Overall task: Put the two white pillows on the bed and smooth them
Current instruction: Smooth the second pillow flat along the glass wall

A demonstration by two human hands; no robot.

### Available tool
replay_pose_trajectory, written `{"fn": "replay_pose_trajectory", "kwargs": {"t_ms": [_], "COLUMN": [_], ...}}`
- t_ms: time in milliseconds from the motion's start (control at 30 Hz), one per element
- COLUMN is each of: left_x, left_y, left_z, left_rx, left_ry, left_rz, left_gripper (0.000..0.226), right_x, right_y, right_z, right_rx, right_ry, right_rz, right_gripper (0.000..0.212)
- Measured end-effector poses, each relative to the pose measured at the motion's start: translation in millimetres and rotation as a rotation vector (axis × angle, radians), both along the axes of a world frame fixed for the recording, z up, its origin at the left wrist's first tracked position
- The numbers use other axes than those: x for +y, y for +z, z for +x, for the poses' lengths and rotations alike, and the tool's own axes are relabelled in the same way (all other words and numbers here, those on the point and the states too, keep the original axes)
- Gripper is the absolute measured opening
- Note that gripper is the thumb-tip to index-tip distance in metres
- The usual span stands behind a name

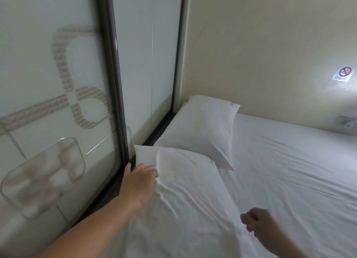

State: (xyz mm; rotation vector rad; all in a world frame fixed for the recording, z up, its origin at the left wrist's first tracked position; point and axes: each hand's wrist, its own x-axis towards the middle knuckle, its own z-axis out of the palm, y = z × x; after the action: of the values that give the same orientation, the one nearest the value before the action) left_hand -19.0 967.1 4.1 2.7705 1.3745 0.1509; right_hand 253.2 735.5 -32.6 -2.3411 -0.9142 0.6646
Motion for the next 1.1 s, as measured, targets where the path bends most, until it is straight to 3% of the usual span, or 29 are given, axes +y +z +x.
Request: {"fn": "replay_pose_trajectory", "kwargs": {"t_ms": [167,233,300,400,500,567,700,767,867,1000,1100], "left_x": [-35.7,-43.5,-43.6,-38.2,-31.9,-26.7,-4.4,12.7,26.4,4.9,-18.8], "left_y": [-80.4,-93.3,-96.9,-101.8,-107.7,-111.0,-94.5,-76.2,-71.4,-102.0,-114.2], "left_z": [-14.5,-19.0,-23.7,-29.0,-23.5,-14.1,7.3,16.4,18.1,-20.4,-55.8], "left_rx": [-0.133,-0.263,-0.394,-0.629,-0.725,-0.764,-0.893,-0.925,-0.876,-0.529,-0.317], "left_ry": [0.344,0.472,0.562,0.631,0.679,0.639,0.462,0.377,0.313,0.431,0.567], "left_rz": [-0.679,-0.785,-0.825,-0.899,-0.982,-0.976,-0.845,-0.780,-0.800,-0.909,-0.944], "left_gripper": [0.082,0.106,0.117,0.109,0.115,0.106,0.055,0.041,0.043,0.090,0.121], "right_x": [6.3,8.4,13.0,22.0,33.1,38.1,41.1,40.6,36.3,23.6,21.7], "right_y": [-25.9,-39.6,-53.2,-69.7,-73.4,-73.6,-62.1,-56.2,-61.3,-81.1,-73.9], "right_z": [-20.5,-27.4,-35.4,-44.4,-47.4,-48.5,-59.6,-65.8,-77.1,-84.2,-82.4], "right_rx": [0.012,0.122,0.248,0.356,0.344,0.266,0.167,0.164,0.213,0.332,0.333], "right_ry": [-0.084,-0.099,-0.125,-0.247,-0.313,-0.301,-0.325,-0.402,-0.476,-0.495,-0.457], "right_rz": [-0.161,-0.214,-0.221,-0.115,-0.053,-0.040,0.064,0.157,0.196,0.060,0.037], "right_gripper": [0.031,0.048,0.064,0.082,0.089,0.080,0.051,0.041,0.044,0.077,0.082]}}
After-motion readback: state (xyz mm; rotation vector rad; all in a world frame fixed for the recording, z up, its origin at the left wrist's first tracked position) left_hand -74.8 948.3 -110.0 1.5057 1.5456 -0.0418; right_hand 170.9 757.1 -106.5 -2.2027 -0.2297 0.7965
